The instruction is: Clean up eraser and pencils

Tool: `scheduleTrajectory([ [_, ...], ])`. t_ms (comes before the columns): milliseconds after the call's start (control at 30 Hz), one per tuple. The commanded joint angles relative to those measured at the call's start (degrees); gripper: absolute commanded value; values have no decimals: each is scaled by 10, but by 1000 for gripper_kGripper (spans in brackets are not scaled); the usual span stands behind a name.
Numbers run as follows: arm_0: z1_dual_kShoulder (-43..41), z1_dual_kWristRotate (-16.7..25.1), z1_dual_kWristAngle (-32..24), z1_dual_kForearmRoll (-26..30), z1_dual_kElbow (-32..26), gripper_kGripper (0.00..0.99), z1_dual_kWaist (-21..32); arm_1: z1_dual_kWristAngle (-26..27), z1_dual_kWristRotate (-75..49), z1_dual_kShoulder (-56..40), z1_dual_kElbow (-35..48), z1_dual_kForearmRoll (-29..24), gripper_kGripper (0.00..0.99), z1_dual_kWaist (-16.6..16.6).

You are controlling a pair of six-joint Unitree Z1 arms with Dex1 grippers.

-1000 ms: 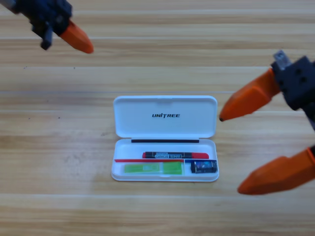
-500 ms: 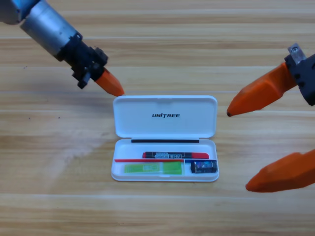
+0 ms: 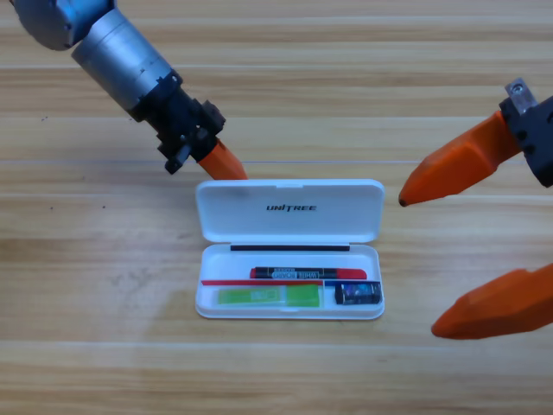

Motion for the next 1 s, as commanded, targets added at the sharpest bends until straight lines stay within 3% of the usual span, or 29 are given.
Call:
scheduleTrajectory([
  [33,-16,-15,0,6,8,0,-33,12,8,11,21,-19,948,8],
  [500,-24,-18,38,-16,63,0,-80,12,10,13,21,-23,948,8],
  [1000,-67,-50,115,-152,209,0,-125,13,13,16,20,-24,948,8],
])
